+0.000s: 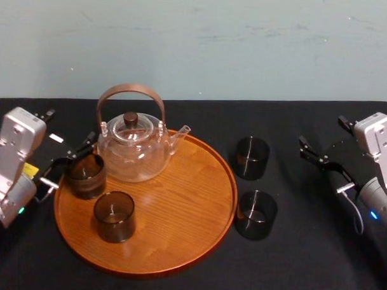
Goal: Pick up the glass from the table and place it on the tray.
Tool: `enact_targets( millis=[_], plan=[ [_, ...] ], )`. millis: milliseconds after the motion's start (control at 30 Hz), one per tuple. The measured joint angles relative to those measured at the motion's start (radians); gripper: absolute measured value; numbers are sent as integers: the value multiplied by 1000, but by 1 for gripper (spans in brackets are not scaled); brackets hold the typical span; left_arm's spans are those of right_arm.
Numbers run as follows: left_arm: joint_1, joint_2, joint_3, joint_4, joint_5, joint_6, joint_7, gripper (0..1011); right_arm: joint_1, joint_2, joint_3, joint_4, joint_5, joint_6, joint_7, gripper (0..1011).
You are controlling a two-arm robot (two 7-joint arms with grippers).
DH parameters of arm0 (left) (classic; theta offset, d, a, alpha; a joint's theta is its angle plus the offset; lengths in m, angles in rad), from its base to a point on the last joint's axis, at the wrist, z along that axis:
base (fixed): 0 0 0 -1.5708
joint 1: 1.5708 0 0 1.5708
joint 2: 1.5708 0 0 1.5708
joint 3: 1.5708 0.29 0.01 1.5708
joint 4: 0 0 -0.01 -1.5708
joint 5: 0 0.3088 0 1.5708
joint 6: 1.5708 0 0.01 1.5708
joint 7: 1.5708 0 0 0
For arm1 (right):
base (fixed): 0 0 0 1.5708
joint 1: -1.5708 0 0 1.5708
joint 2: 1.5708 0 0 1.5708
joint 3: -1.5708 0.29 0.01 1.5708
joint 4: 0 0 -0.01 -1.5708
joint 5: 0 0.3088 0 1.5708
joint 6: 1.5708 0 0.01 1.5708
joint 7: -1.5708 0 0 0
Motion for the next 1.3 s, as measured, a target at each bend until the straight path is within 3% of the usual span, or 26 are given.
enact_targets(
  millis=[1300],
  plan=[
    [0, 0, 0, 0, 0, 0, 0, 1001, 0, 0, 0, 0, 0, 0, 0, 1002]
  ],
)
